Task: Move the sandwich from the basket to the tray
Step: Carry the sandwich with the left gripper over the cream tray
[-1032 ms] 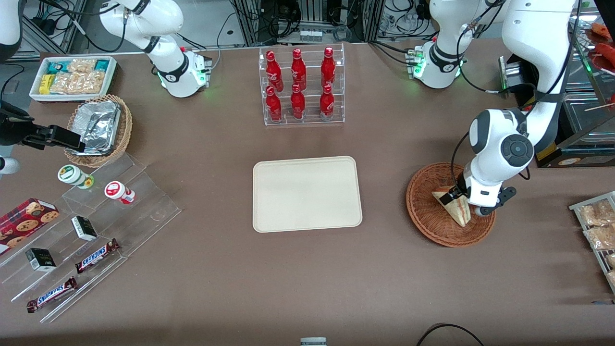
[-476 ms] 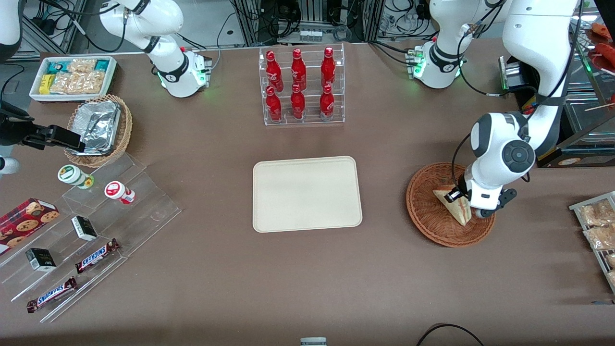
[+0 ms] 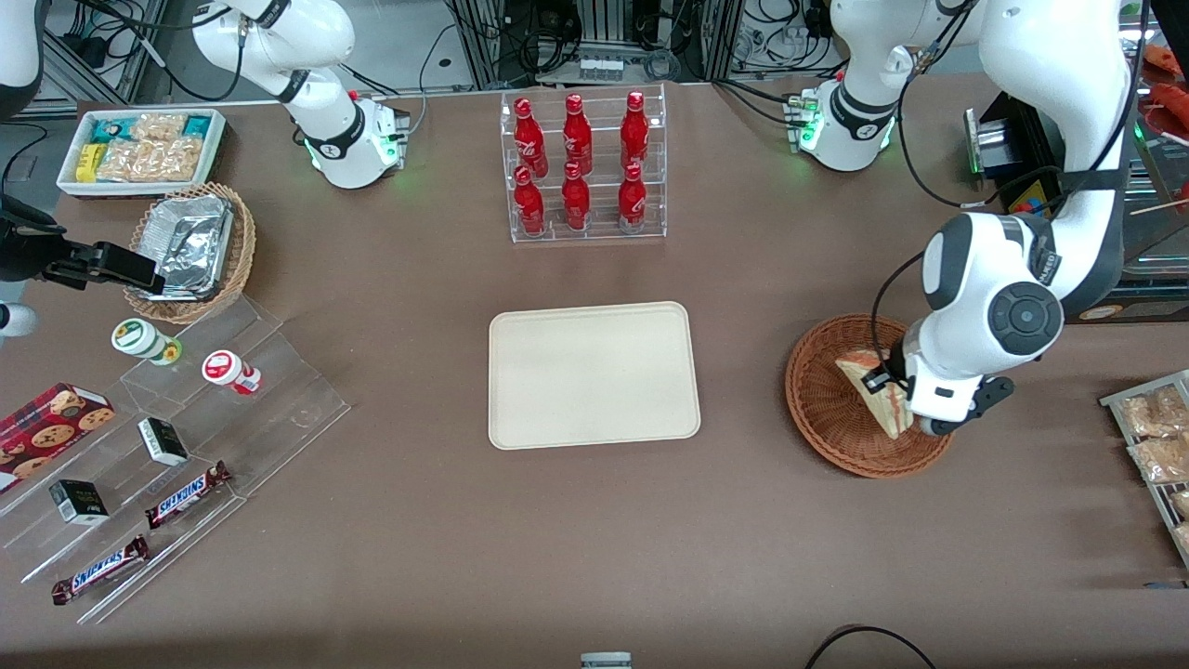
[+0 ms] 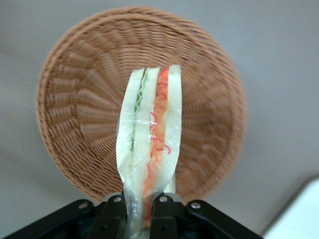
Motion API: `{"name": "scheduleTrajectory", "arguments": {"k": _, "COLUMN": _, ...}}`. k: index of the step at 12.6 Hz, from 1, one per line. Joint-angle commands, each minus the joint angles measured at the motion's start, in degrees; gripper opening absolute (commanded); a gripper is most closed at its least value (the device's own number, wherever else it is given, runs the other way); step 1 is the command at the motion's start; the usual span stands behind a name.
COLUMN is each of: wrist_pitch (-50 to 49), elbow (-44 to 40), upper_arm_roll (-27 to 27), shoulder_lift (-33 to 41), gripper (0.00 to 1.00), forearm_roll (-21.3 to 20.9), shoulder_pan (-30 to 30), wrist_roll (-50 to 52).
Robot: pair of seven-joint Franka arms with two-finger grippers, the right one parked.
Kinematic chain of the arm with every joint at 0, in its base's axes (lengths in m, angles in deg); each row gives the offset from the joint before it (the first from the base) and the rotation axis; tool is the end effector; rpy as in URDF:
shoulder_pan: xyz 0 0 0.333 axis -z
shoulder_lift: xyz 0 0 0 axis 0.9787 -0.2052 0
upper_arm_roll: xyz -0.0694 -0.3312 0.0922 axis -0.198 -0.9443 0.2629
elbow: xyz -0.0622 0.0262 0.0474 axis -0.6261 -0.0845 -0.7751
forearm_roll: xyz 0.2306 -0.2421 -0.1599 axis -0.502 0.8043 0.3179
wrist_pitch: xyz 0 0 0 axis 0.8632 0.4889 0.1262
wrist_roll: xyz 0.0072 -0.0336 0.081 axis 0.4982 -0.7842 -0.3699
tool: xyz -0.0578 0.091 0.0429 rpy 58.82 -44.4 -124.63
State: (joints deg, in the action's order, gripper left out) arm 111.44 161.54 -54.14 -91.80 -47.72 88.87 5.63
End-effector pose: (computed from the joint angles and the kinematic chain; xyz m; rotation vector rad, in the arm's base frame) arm 0.5847 -0.1168 0.3833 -2.9753 -0.7233 0.2187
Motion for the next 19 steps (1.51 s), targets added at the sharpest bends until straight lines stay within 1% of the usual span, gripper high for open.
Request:
{"name": "scheduleTrajectory", "arguments": {"k": 1, "wrist_pitch": -1.5, "elbow": -2.9, "upper_arm_roll": 0.2, "shoulder_lift": -2.2, "gripper": 0.00, "forearm_roll": -0.6, "shoulder_pan": 5.4, "wrist_roll": -0.5}}
{"name": "scheduleTrajectory", "arguments": {"k": 3, "wrist_pitch": -1.5, "elbow": -4.4, "upper_arm_roll": 0.2, "shoulder_lift": -4.2, "gripper": 0.00, "forearm_roll": -0.1, "shoulder_pan": 9.0, "wrist_roll": -1.1}}
{"name": "scheduleTrajectory", "arguments": {"k": 5, "wrist_pitch": -1.6, "elbow": -8.6, "upper_arm_roll": 0.2, "shoulder_lift": -8.2, "gripper": 0.00, "forearm_roll": 0.0, "shoulder_pan": 14.5, "wrist_roll": -1.3}}
{"name": "scheduleTrajectory", "arguments": {"k": 6, "wrist_pitch": -1.6, "elbow": -10.3, "upper_arm_roll": 0.2, "shoulder_lift": -9.8, "gripper": 0.00, "forearm_roll": 0.0, "shoulder_pan": 16.3, "wrist_roll": -1.5}}
{"name": "scheduleTrajectory", "arguments": {"k": 9, "wrist_pitch": -2.1, "elbow": -18.8, "upper_arm_roll": 0.1, "shoulder_lift": -16.8, "gripper": 0.00, "forearm_roll": 0.4, "shoulder_pan": 22.9, "wrist_roll": -0.1}}
{"name": "scheduleTrajectory", "arguments": {"k": 11, "wrist_pitch": -2.4, "elbow": -23.8, "upper_arm_roll": 0.1, "shoulder_lift": -20.9, "gripper": 0.00, "forearm_roll": 2.2, "shoulder_pan": 27.2, "wrist_roll": 4.2}}
{"name": "scheduleTrajectory", "arguments": {"k": 13, "wrist_pitch": -2.1, "elbow": -28.3, "upper_arm_roll": 0.1, "shoulder_lift": -24.6, "gripper": 0.00, "forearm_roll": 2.2, "shoulder_pan": 31.0, "wrist_roll": 7.6}}
{"name": "scheduleTrajectory", "arguments": {"k": 16, "wrist_pitch": -2.2, "elbow": -34.0, "upper_arm_roll": 0.1, "shoulder_lift": -29.1, "gripper": 0.00, "forearm_roll": 2.2, "shoulder_pan": 34.3, "wrist_roll": 13.3}}
{"name": "scheduleTrajectory", "arguments": {"k": 19, "wrist_pitch": -2.4, "elbow": -36.3, "upper_arm_roll": -0.1, "shoulder_lift": -31.1, "gripper": 0.00, "forearm_roll": 2.5, "shoulder_pan": 35.4, "wrist_roll": 16.1}}
